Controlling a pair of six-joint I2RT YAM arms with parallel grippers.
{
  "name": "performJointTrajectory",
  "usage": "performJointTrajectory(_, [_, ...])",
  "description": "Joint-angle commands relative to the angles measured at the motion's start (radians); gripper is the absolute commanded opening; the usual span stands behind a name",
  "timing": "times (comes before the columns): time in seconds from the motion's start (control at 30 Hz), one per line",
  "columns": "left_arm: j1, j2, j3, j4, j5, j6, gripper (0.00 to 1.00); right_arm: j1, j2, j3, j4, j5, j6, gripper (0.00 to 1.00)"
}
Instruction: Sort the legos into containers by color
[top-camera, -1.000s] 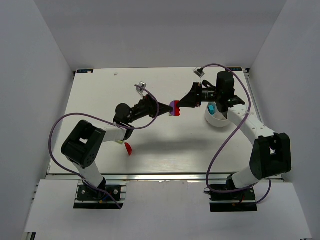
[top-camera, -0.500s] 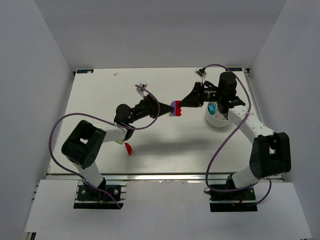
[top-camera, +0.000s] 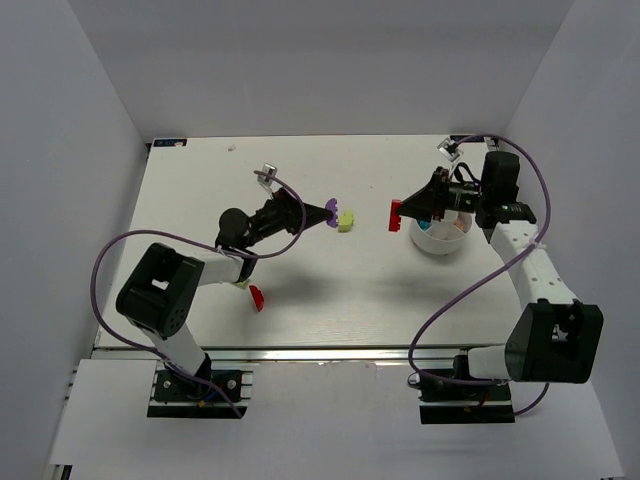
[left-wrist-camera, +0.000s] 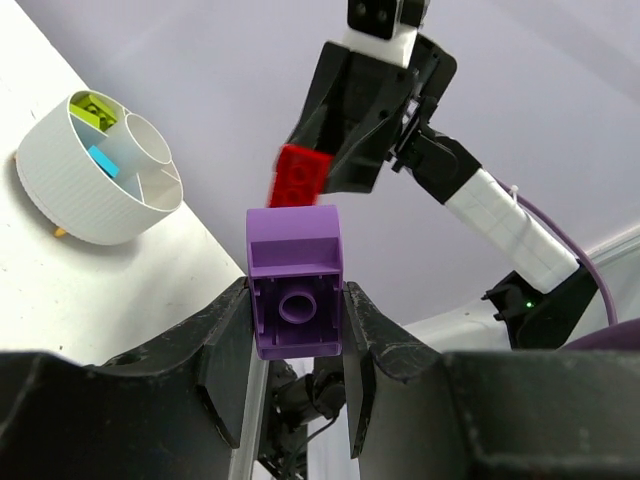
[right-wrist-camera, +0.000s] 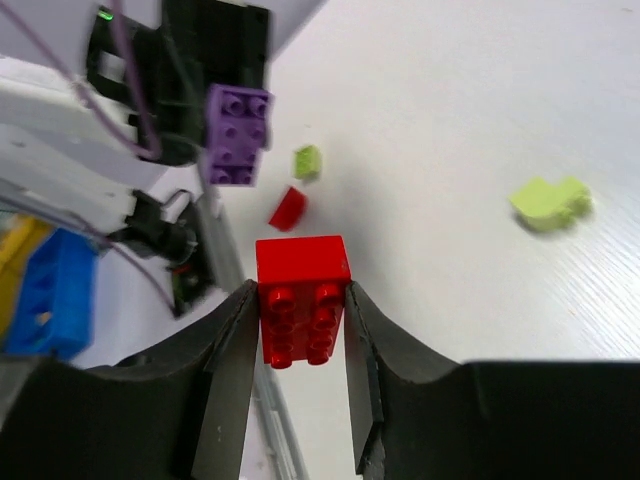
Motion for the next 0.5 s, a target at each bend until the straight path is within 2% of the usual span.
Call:
performJointTrajectory(0.0, [0.011, -0.081, -0.017, 0.061, 0.018, 0.063, 0.00, -0.010, -0.067, 0.039, -0.340, 0.182, -0.470, 0.00])
performJointTrajectory(0.03, [0.013, -0.108, -0.020, -0.001, 0.015, 0.083, 0.00, -0.042, -0.082, 0.027, -0.358, 0.195, -0.550, 0.00])
performJointTrajectory(0.07, [0.013, -0.124, -0.023, -0.035, 0.015, 0.106, 0.00, -0.067, -0.102, 0.024, -0.454, 0.193, -0.661, 0.00])
performJointTrajectory(0.1, [0.013, -0.139, -0.025, -0.072, 0.014, 0.149, 0.00, -0.073, -0.107, 0.022, -0.485, 0.209, -0.830, 0.00])
performJointTrajectory(0.13, [0.013, -0.168, -0.026, -0.132, 0.011, 0.164, 0.00, -0.076, -0.115, 0.018, -0.493, 0.288, -0.858, 0.00])
performJointTrajectory(0.17, [0.013, -0.181, -0.029, -0.157, 0.011, 0.181, 0.00, -0.086, -0.118, 0.004, -0.440, 0.340, -0.847, 0.00])
performJointTrajectory(0.23, [0.013, -0.219, -0.029, -0.242, 0.008, 0.224, 0.00, -0.095, -0.122, 0.001, -0.369, 0.487, -0.705, 0.00])
performJointTrajectory(0.3, [0.013, -0.243, -0.028, -0.301, 0.001, 0.271, 0.00, -0.095, -0.125, 0.019, -0.339, 0.544, -0.644, 0.00])
performJointTrajectory(0.37, [0.013, -0.283, -0.029, -0.365, -0.011, 0.298, 0.00, -0.093, -0.154, 0.007, -0.308, 0.638, -0.510, 0.00])
performJointTrajectory(0.47, [0.013, -0.319, -0.042, -0.419, -0.028, 0.335, 0.00, -0.090, -0.199, -0.063, -0.264, 0.722, -0.380, 0.00])
